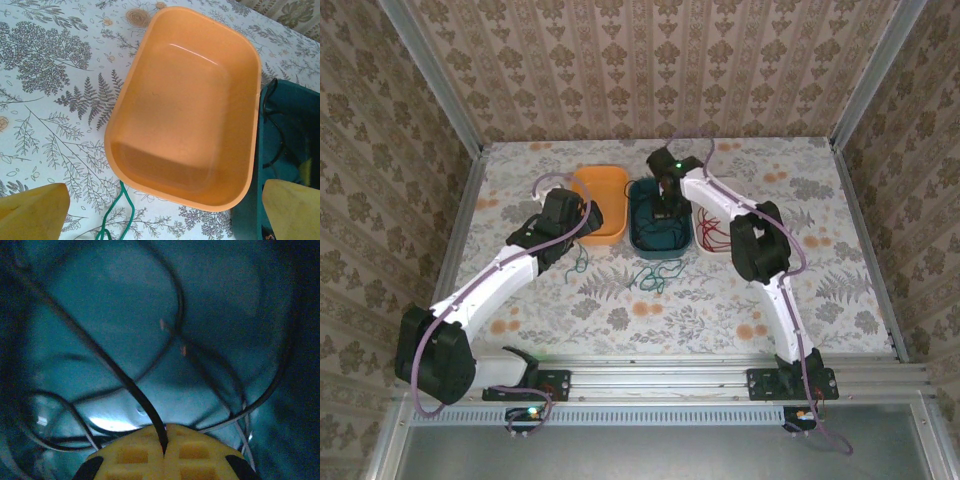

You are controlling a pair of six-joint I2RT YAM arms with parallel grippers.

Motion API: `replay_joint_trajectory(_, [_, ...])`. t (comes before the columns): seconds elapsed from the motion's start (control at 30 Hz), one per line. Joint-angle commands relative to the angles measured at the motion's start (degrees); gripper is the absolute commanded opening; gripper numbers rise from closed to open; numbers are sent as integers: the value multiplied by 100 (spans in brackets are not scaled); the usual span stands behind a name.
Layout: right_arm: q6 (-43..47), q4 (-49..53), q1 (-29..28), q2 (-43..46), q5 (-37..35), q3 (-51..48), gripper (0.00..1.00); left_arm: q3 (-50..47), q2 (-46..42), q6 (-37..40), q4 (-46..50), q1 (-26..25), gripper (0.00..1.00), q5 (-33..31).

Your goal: Untangle the cables

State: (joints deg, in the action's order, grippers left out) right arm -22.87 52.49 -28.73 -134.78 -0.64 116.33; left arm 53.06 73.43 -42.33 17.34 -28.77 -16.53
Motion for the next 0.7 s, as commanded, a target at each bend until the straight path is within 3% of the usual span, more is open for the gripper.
replay_joint_trajectory(0.0, [13, 37, -105, 254, -339, -496, 2, 20, -93, -56, 22, 17, 100, 98])
replay_joint_trajectory(0.23, [-51, -476, -193, 646, -270, -1123, 9, 170, 88, 118, 104, -49, 100, 160])
replay_joint_trajectory(0.43, [-155, -1380, -273, 1751, -528, -1818, 45, 165, 211, 185, 202, -83, 100, 148])
replay_joint_trajectory(0.67, [-269, -2295, -291, 3142, -648, -2680, 56, -42, 345, 237, 621, -32, 100, 168])
